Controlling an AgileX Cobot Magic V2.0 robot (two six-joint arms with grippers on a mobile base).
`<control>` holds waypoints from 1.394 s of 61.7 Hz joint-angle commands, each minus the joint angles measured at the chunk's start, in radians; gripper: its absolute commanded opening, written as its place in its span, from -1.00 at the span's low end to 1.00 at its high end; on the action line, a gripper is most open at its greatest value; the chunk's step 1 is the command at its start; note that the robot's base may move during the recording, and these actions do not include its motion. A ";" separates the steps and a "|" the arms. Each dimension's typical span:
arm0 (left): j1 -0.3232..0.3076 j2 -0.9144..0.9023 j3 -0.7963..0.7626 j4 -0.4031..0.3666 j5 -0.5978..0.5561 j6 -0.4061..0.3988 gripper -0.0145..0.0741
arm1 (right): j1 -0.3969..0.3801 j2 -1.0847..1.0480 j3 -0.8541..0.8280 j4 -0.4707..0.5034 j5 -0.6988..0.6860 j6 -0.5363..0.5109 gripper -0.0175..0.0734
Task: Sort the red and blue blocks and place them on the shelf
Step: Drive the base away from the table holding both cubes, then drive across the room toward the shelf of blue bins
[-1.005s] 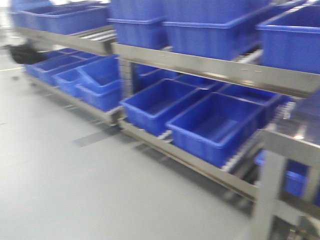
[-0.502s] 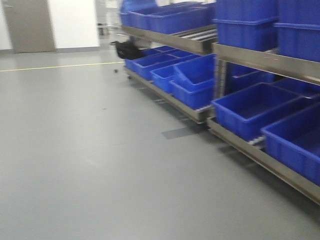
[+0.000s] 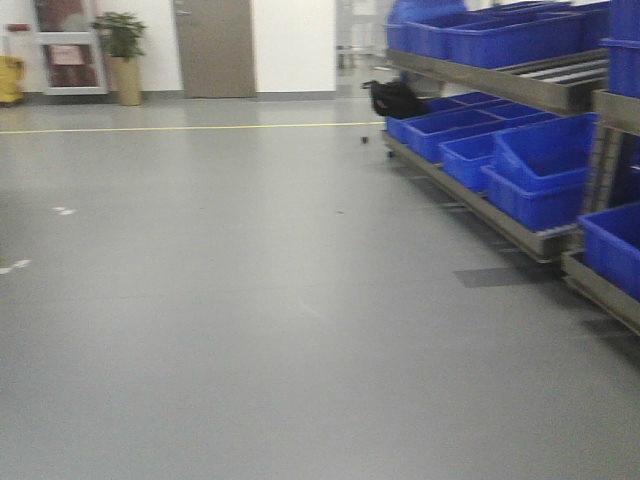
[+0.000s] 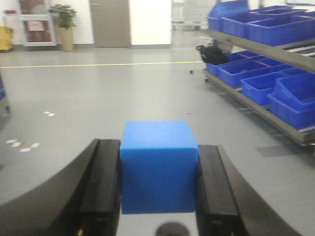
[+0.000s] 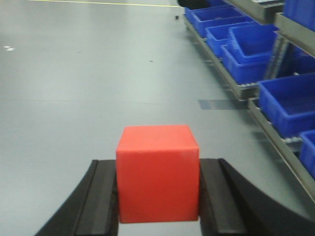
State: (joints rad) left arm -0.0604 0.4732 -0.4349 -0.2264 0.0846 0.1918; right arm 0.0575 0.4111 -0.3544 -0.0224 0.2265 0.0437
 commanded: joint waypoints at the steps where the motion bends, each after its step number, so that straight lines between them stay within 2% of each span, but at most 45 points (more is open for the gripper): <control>1: 0.002 0.004 -0.029 -0.004 -0.094 -0.001 -0.39 | -0.007 0.003 -0.028 -0.001 -0.089 -0.009 0.11; 86: 0.002 0.004 -0.029 -0.006 -0.094 -0.001 -0.39 | -0.007 0.003 -0.028 -0.001 -0.089 -0.009 0.11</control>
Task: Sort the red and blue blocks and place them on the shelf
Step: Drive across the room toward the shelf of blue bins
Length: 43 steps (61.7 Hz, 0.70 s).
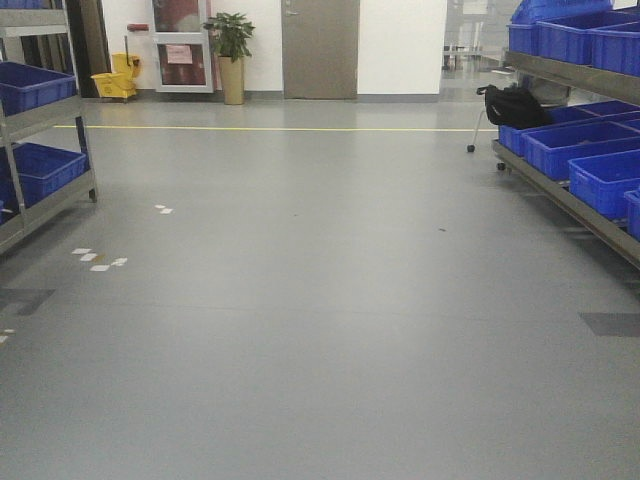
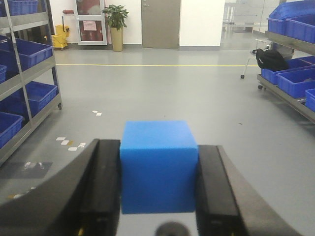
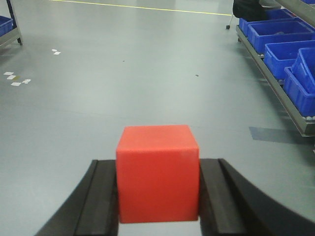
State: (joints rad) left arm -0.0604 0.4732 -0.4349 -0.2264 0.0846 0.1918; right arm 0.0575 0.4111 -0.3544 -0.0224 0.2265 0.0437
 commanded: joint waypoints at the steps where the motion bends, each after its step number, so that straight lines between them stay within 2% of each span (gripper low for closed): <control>1: 0.002 0.004 -0.029 -0.006 -0.094 -0.001 -0.39 | -0.007 0.003 -0.028 -0.001 -0.089 -0.009 0.11; 43: 0.002 0.004 -0.029 -0.006 -0.094 -0.001 -0.39 | -0.007 0.003 -0.028 -0.001 -0.089 -0.009 0.11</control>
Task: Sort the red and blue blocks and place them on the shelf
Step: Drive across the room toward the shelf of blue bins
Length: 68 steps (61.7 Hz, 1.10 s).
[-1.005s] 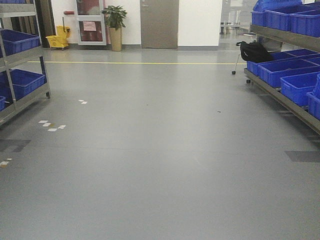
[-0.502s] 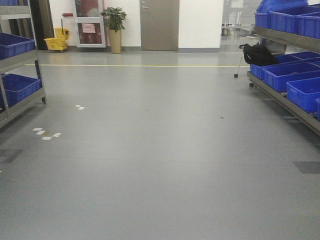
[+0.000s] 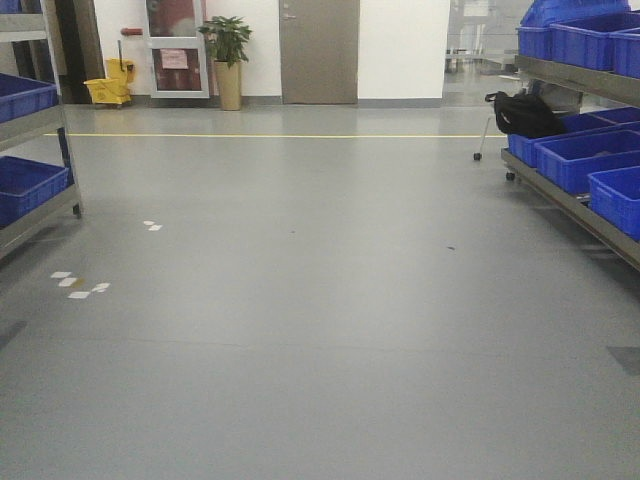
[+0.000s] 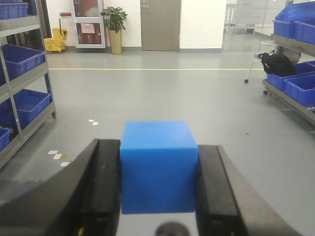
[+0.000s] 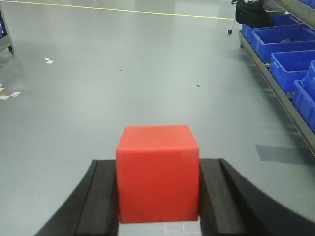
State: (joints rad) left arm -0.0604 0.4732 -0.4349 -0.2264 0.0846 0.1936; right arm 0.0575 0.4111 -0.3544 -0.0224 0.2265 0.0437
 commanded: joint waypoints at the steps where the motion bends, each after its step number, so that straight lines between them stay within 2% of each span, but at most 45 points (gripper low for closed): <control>1: 0.002 0.004 -0.029 -0.006 -0.094 -0.003 -0.39 | -0.007 0.003 -0.028 -0.001 -0.089 -0.009 0.11; 68: 0.002 0.004 -0.029 -0.006 -0.094 -0.003 -0.39 | -0.007 0.003 -0.028 -0.001 -0.089 -0.009 0.11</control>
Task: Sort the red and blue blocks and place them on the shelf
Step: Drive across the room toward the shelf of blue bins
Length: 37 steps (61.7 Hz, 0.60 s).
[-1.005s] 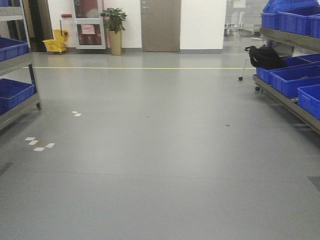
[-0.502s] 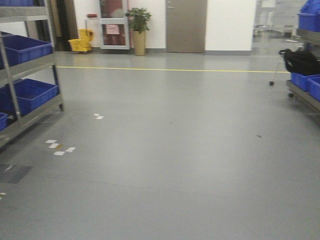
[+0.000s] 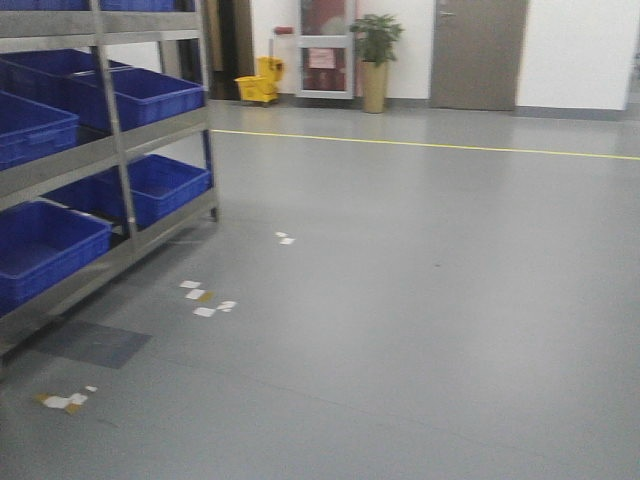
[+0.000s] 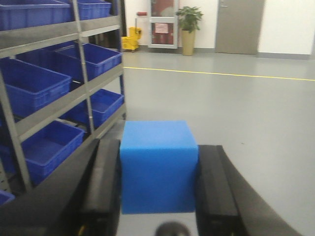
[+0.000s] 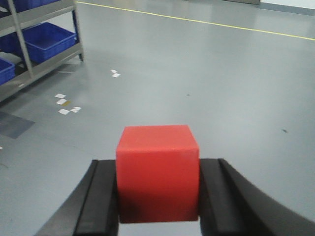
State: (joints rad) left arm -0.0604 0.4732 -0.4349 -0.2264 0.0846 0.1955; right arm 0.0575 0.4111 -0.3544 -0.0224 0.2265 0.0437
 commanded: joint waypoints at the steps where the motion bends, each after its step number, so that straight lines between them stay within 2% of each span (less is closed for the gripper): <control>1: 0.002 0.004 -0.029 -0.006 -0.094 -0.005 -0.39 | -0.007 0.003 -0.028 -0.001 -0.089 -0.009 0.11; 37: 0.002 0.004 -0.029 -0.006 -0.094 -0.005 -0.39 | -0.007 0.003 -0.028 -0.001 -0.088 -0.009 0.11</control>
State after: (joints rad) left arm -0.0604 0.4732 -0.4349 -0.2264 0.0846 0.1955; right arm 0.0575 0.4111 -0.3544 -0.0224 0.2265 0.0437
